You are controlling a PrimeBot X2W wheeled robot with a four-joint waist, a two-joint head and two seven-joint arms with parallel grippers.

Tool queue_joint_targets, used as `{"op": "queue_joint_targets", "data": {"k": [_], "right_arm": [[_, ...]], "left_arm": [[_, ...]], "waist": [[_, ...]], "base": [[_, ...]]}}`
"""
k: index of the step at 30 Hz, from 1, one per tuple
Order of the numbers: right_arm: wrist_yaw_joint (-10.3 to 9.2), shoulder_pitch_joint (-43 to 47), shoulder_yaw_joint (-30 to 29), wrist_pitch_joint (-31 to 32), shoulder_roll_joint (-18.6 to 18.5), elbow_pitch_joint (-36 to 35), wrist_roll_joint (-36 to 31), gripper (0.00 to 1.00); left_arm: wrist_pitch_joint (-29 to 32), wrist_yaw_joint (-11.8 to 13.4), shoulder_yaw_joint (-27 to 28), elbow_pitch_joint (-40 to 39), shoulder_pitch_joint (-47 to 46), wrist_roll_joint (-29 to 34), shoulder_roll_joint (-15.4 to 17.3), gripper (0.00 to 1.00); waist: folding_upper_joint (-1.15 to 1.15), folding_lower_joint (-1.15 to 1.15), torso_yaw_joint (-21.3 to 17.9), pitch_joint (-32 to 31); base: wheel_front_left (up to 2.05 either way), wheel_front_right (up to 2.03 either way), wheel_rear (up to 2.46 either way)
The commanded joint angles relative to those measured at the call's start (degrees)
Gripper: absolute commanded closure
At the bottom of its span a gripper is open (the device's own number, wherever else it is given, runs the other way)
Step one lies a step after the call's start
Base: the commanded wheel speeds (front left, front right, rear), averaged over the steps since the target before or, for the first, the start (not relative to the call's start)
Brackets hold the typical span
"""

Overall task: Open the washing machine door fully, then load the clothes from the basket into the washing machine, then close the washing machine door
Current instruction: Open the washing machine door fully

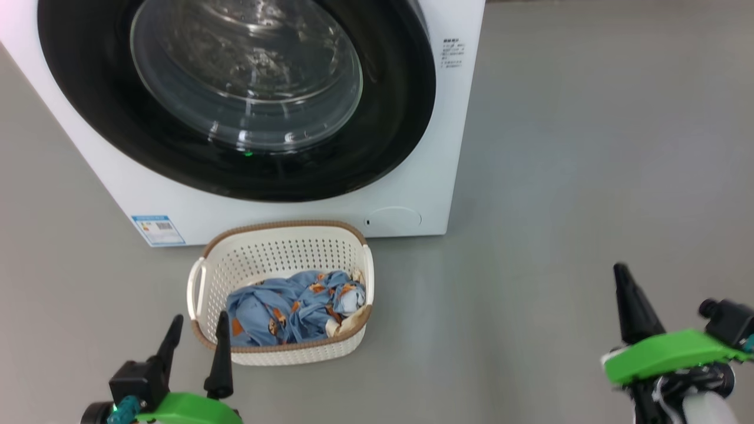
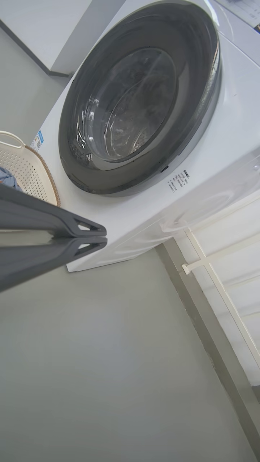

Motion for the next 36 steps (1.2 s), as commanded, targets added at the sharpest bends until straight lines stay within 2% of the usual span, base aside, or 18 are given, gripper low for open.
{"op": "queue_joint_targets", "data": {"k": [1,10,17,24,36], "right_arm": [[-0.06,-3.5,0.5,0.6,-0.2,-1.0,3.4,1.00],[-0.06,-14.0,-5.8,10.1,-0.2,3.5,29.3,1.00],[-0.06,-24.5,-12.4,18.4,-0.4,10.3,43.0,1.00],[-0.06,-34.5,-15.5,23.2,-1.7,15.9,48.3,1.00],[-0.06,-53.9,-13.6,32.8,-3.2,24.3,50.6,1.00]], "left_arm": [[-0.7,0.1,2.0,-2.0,-2.8,0.5,0.7,0.00],[-0.7,-0.1,1.4,-4.2,-5.5,0.6,0.4,0.00],[-0.7,-0.4,0.6,-5.5,-8.2,0.5,0.3,0.00],[-0.7,-0.7,-0.4,-6.4,-11.0,0.1,0.2,0.00],[-0.7,-0.2,-3.5,-7.6,-15.7,-1.3,0.2,0.00]], "waist": [[0.00,0.00,0.4,1.6],[0.00,0.00,1.7,7.4],[0.00,0.00,3.3,12.2],[0.00,0.00,5.3,16.6],[0.00,0.00,8.1,23.1]], "base": [[0.00,0.00,0.00],[0.00,0.00,0.00],[0.00,0.00,0.00],[0.00,0.00,0.00],[0.00,0.00,0.00]]}}
